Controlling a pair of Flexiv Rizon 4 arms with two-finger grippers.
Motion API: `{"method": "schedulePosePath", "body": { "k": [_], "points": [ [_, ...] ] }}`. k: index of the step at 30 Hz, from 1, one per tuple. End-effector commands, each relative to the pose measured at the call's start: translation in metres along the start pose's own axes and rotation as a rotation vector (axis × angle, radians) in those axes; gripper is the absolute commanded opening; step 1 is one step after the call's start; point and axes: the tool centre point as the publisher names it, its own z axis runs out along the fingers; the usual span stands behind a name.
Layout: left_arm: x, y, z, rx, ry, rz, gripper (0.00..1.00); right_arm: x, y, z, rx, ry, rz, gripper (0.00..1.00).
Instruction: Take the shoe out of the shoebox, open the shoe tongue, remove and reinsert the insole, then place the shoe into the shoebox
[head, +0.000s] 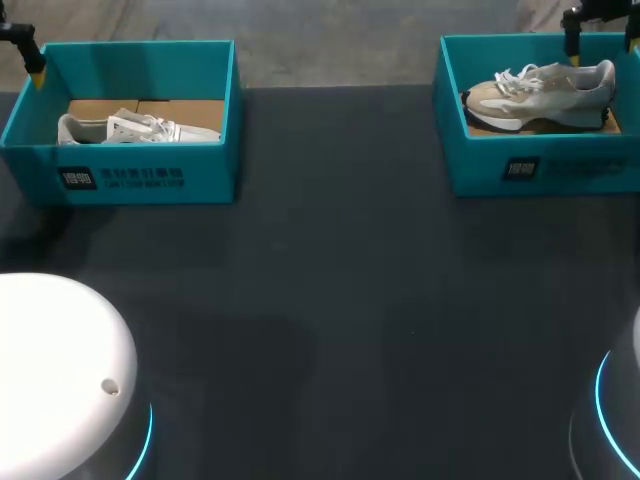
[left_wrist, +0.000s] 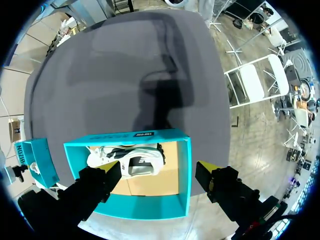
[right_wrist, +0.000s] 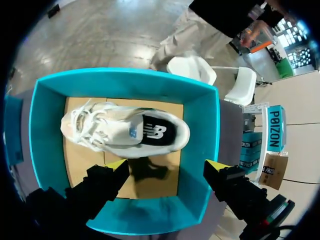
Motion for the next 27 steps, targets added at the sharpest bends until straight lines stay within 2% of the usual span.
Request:
{"method": "schedulePosePath", "body": {
  "k": [1,7,10,11,20,21,24,27],
  "points": [
    [0.0,-0.001,-0.001,-0.001,0.003,0.0,1.0,-0.007,0.012,0.015,0.033,0.007,0.001,0.95],
    [0.0,-0.001,-0.001,-0.001,0.003,0.0,1.0,-0.014,0.017,0.034,0.056,0.007,0.003,0.91],
    [0.0,-0.001,-0.001,-0.001,0.003,0.0,1.0,-0.017,0.019,0.04,0.06,0.019,0.008,0.73],
    [0.0,-0.001,-0.001,-0.001,0.003,0.0,1.0,-0.018,0.02,0.041,0.061,0.019,0.008,0.76],
    [0.0,-0.001,-0.001,-0.001,0.003,0.0,1.0,-0.02,0.03,0.051,0.069,0.02,0.009,0.85],
    [0.0,-0.001,-0.001,-0.001,0.003,0.0,1.0,-0.021,0.031,0.052,0.07,0.021,0.01,0.82],
    [0.0,-0.001,-0.001,-0.001,0.003,0.0,1.0,-0.023,0.033,0.053,0.073,0.022,0.012,0.79],
    [0.0,-0.001,-0.001,-0.001,0.003,0.0,1.0,-0.024,0.035,0.056,0.076,0.03,0.021,0.81]
  ]
}}
